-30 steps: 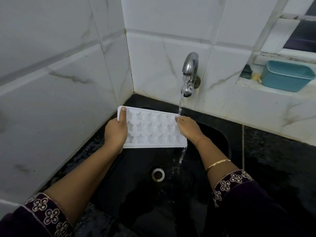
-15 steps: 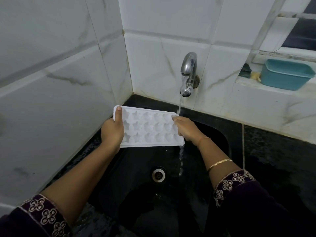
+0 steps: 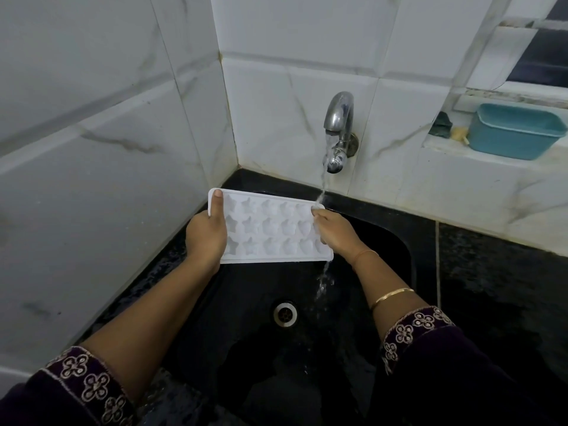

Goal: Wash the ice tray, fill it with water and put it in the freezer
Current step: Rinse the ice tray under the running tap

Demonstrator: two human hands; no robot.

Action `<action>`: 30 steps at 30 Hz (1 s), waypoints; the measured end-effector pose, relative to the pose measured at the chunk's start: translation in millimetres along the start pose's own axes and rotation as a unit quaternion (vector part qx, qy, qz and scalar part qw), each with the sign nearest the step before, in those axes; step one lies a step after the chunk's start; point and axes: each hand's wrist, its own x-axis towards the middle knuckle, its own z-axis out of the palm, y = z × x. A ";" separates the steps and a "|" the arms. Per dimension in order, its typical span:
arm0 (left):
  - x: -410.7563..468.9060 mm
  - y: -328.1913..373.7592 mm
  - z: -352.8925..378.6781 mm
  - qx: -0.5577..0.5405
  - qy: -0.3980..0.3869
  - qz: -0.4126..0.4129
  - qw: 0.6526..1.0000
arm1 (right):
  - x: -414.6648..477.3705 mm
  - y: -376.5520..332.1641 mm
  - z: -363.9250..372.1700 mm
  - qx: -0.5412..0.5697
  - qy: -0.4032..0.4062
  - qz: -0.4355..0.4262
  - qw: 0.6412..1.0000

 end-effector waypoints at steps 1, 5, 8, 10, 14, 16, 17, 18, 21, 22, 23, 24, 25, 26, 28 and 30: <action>0.4 0.1 0.4 0.000 -0.001 0.000 1.000 | -0.7 1.0 -1.0 -0.011 0.006 0.006 1.000; -2.4 -1.0 6.5 0.002 -0.020 0.013 1.000 | -0.1 0.4 -3.8 -0.119 0.049 0.038 0.991; -1.4 -3.0 9.9 -0.004 -0.034 0.010 0.999 | -0.2 -2.3 -4.8 -0.151 0.050 0.030 0.987; 2.0 -2.5 10.4 -0.002 -0.037 0.006 0.999 | -1.3 -2.7 -6.5 -0.124 0.025 0.013 0.992; 5.5 3.1 12.9 0.005 -0.041 0.011 0.999 | -7.4 -1.1 -9.2 -0.037 0.015 0.022 0.999; 4.7 4.7 18.4 0.008 -0.058 0.008 0.998 | -9.4 0.3 -13.2 -0.068 0.027 0.037 0.997; 4.2 5.1 22.1 0.005 -0.070 0.000 0.998 | -10.8 0.5 -15.7 -0.093 0.029 0.049 0.994; 3.0 6.7 25.9 -0.001 -0.086 -0.015 0.996 | -11.8 1.6 -18.1 -0.123 0.040 0.061 0.990; -1.6 16.2 40.9 -0.018 -0.146 -0.061 0.987 | -20.0 0.7 -24.4 -0.125 0.109 0.104 0.981; -2.8 20.7 45.9 -0.024 -0.164 -0.064 0.984 | -23.3 -0.9 -26.1 -0.121 0.127 0.106 0.979; -3.7 24.8 51.1 -0.032 -0.185 -0.062 0.980 | -25.8 -1.9 -27.6 -0.113 0.141 0.105 0.978; -4.5 29.4 56.2 -0.039 -0.208 -0.056 0.976 | -27.5 -2.9 -29.5 -0.102 0.147 0.099 0.979; -4.9 33.7 61.5 -0.043 -0.232 -0.049 0.970 | -30.0 -4.4 -32.1 -0.087 0.150 0.089 0.981; -4.3 37.9 67.0 -0.043 -0.252 -0.043 0.966 | -32.7 -6.6 -34.6 -0.067 0.151 0.079 0.983; -2.5 46.3 77.4 -0.042 -0.279 -0.039 0.959 | -35.2 -11.0 -38.5 -0.012 0.141 0.057 0.988; -1.7 54.3 87.0 -0.033 -0.301 -0.041 0.952 | -40.1 -19.5 -41.0 0.057 0.119 0.030 0.991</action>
